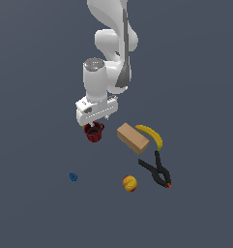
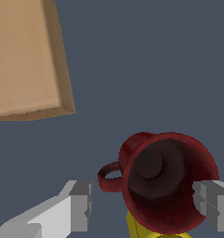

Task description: Pick up a designated object from a clutter of objects.

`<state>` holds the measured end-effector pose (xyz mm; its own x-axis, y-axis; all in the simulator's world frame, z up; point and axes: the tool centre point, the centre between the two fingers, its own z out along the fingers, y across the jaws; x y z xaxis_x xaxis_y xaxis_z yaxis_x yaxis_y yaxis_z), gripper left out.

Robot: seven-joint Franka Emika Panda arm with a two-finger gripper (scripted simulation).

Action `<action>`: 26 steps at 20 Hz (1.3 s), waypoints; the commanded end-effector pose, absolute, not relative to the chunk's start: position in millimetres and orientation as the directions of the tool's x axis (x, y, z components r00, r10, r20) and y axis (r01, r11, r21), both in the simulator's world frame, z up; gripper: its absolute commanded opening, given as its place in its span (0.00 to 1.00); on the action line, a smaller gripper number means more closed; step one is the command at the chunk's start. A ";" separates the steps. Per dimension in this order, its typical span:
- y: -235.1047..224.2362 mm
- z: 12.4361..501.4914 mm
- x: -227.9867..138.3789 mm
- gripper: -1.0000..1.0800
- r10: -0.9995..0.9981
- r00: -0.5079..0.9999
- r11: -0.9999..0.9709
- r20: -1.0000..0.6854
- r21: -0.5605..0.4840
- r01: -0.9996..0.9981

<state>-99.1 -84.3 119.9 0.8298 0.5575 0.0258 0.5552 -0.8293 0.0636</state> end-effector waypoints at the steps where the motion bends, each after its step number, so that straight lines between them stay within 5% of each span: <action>1: -86.5 113.4 -106.3 0.81 0.586 0.810 -0.809 0.028 0.070 0.583; 26: -91.1 74.4 -117.3 0.81 0.630 0.776 -0.775 0.029 0.079 0.627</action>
